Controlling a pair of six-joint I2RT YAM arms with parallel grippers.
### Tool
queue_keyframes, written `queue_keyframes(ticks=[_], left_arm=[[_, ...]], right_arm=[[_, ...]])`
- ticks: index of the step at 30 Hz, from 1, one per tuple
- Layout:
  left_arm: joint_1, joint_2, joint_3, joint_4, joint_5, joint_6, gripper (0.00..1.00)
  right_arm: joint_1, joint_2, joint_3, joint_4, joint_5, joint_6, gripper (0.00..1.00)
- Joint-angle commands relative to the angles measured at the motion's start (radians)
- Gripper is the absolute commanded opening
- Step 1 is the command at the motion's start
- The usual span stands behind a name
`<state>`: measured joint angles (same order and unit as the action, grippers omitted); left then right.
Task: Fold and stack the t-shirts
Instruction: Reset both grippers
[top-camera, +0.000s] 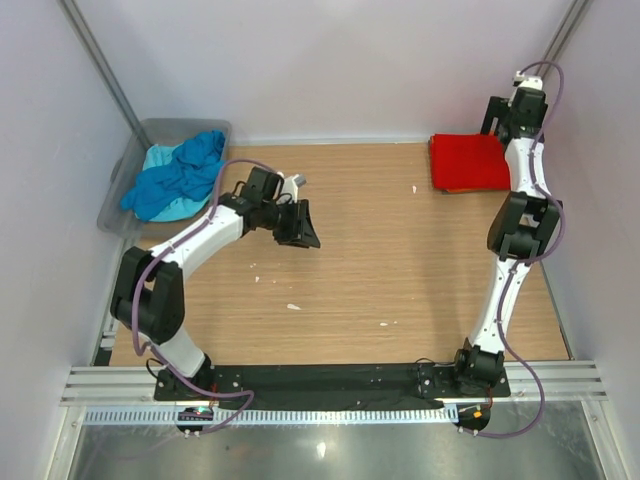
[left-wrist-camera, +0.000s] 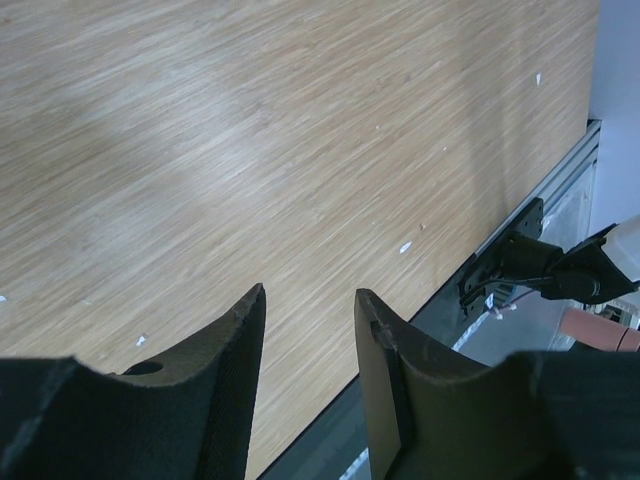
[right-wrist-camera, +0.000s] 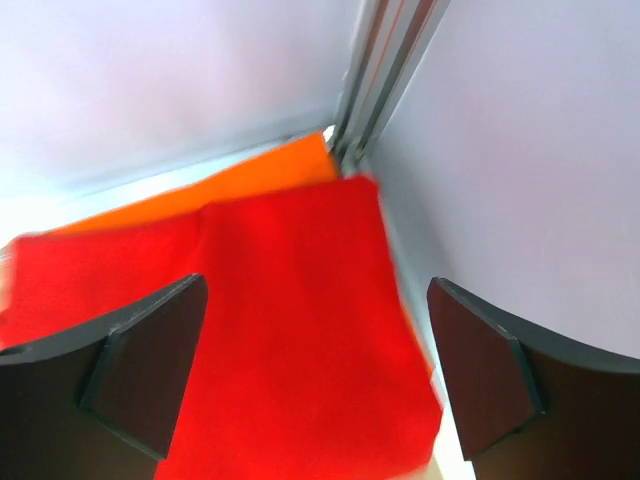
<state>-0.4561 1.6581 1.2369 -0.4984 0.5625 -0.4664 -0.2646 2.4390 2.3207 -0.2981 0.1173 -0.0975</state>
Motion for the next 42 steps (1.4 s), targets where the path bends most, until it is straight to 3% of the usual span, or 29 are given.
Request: queue_keyframes(ticks=[1, 3, 10, 12, 17, 18, 19, 20, 21, 29, 42], left_arm=[[0.010, -0.087, 0.003, 0.098, 0.016, -0.012, 0.43], [0.017, -0.113, 0.007, 0.121, 0.002, -0.020, 0.43], [0.088, -0.273, 0.058, 0.204, -0.026, -0.072, 0.47], [0.097, -0.303, 0.062, 0.201, -0.042, -0.086, 0.48], [0.099, -0.492, -0.045, 0.254, -0.078, -0.129, 0.55], [0.099, -0.521, -0.069, 0.265, -0.093, -0.141, 0.59], [0.099, -0.550, -0.097, 0.271, -0.119, -0.146, 0.71], [0.099, -0.607, -0.138, 0.273, -0.131, -0.149, 0.89], [0.099, -0.629, -0.160, 0.273, -0.139, -0.150, 0.99], [0.099, -0.770, -0.290, 0.267, -0.113, -0.172, 1.00], [0.099, -0.870, -0.287, 0.204, -0.144, -0.120, 1.00]], right_arm=[[0.044, -0.214, -0.064, -0.088, 0.008, 0.149, 1.00], [0.097, -0.323, -0.121, -0.181, 0.015, 0.186, 1.00], [0.359, -0.752, -0.619, -0.311, 0.016, 0.321, 1.00], [0.404, -0.839, -0.685, -0.378, 0.015, 0.402, 1.00], [0.432, -1.090, -0.820, -0.466, -0.221, 0.499, 1.00], [0.433, -1.141, -0.845, -0.458, -0.255, 0.505, 1.00], [0.433, -1.182, -0.892, -0.455, -0.304, 0.512, 1.00], [0.433, -1.268, -0.914, -0.457, -0.301, 0.528, 1.00], [0.433, -1.308, -0.940, -0.452, -0.298, 0.539, 1.00], [0.433, -1.514, -1.161, -0.415, -0.326, 0.610, 1.00], [0.433, -1.554, -1.198, -0.362, -0.335, 0.644, 1.00]])
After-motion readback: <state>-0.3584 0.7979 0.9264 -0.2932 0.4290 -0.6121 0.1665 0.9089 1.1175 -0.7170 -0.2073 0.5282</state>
